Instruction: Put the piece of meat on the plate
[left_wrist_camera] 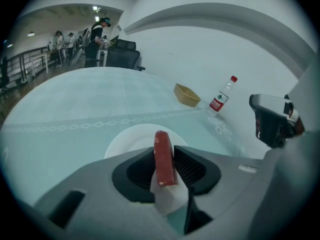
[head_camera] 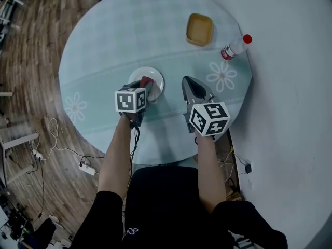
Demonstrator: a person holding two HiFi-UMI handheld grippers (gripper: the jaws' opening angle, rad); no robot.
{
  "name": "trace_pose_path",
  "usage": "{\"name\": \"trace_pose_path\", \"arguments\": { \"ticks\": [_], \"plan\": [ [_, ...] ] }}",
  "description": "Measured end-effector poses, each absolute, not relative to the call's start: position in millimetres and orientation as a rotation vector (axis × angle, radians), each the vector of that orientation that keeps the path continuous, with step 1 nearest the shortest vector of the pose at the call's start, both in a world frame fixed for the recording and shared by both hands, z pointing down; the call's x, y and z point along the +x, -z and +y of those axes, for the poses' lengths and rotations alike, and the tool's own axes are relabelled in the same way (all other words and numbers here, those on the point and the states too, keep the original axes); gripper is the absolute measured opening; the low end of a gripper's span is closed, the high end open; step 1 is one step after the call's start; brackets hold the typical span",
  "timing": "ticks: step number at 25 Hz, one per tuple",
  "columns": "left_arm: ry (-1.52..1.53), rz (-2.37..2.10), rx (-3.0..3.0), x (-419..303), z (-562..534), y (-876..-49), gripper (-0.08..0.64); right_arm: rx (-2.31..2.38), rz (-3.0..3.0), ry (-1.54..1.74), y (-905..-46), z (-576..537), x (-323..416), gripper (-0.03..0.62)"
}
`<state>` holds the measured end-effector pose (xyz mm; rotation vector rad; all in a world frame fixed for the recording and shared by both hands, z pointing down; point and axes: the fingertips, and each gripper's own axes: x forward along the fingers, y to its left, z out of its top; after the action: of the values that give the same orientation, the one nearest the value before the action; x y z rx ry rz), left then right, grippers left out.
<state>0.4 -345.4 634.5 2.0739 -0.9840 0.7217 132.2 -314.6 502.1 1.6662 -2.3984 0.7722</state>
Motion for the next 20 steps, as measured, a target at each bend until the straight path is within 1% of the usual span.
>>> {"name": "trace_pose_path", "arguments": {
  "ticks": [2,4,8,11,13,16,18,20],
  "plan": [
    [-0.782,-0.975,2.110,-0.8,-344.3,-638.5,0.139,1.647,-2.402,-0.762,-501.6,-314.2,129.3,0.011],
    [-0.834,-0.975,2.138,-2.8,-342.8,-643.7,0.186,1.620,-2.401,-0.740,-501.6,-313.4,125.9,0.011],
    [-0.845,-1.076,2.163,-15.9,-350.3,-642.0,0.254,1.568,-2.412,-0.718,-500.5,-311.8,120.5,0.011],
    [-0.801,-1.112,2.148,-22.4,-349.5,-633.9,0.253,1.540,-2.420,-0.701,-497.5,-310.8,118.0,0.011],
    [-0.689,-1.151,2.144,-24.6,-348.4,-617.0,0.238,1.513,-2.441,-0.679,-493.0,-312.1,112.9,0.011],
    [-0.473,-1.244,2.155,-27.8,-351.8,-574.8,0.179,1.473,-2.482,-0.642,-482.3,-314.9,104.6,0.011],
    [-0.341,-1.322,2.169,-32.3,-355.7,-538.6,0.128,1.451,-2.515,-0.611,-471.7,-317.0,100.5,0.011],
    [-0.236,-1.412,2.182,-37.5,-356.4,-500.9,0.059,1.428,-2.552,-0.565,-458.6,-319.6,96.7,0.011]
  ]
}}
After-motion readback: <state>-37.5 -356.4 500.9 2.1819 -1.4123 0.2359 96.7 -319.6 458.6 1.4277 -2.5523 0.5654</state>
